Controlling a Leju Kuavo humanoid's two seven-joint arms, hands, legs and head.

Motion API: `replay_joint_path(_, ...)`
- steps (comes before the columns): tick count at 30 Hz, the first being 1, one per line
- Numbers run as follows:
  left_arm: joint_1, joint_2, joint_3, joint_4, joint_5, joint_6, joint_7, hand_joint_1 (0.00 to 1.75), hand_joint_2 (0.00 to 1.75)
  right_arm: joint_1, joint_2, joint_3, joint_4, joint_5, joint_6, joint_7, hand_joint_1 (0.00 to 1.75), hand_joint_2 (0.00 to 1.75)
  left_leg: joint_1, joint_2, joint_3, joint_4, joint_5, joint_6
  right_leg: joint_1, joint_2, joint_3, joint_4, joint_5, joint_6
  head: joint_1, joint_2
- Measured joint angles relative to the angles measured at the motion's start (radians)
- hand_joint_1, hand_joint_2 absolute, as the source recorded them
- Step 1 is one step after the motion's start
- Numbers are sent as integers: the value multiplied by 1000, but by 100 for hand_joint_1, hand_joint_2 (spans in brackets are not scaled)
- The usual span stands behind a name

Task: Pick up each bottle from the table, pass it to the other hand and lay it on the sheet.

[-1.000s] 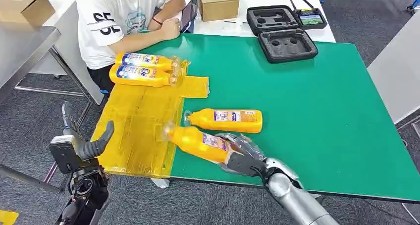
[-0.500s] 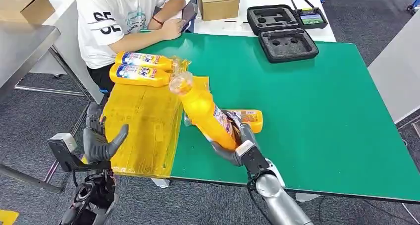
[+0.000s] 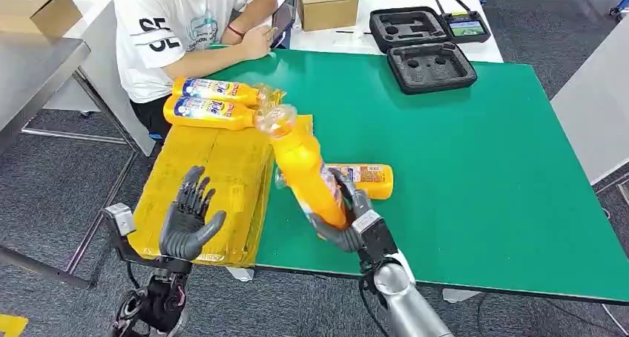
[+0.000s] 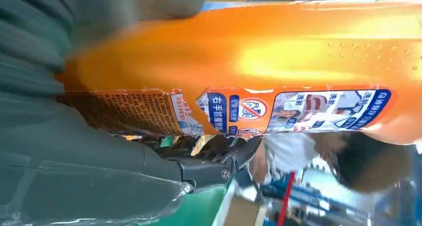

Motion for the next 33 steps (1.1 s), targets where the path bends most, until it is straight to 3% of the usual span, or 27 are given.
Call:
replay_joint_path(20, -183, 2, -117, 126, 22, -43, 40, 0, 175, 4, 100, 87, 107, 15, 13, 39, 175, 175, 0, 0, -1, 0, 0, 0, 0, 0, -1, 0, 0, 0, 0, 0)
replay_joint_path(33, -194, 2, -144, 136, 66, -108, 52, 0, 175, -8, 106, 86, 178, 12, 34, 45, 175, 175, 0, 0, -1, 0, 0, 0, 0, 0, -1, 0, 0, 0, 0, 0)
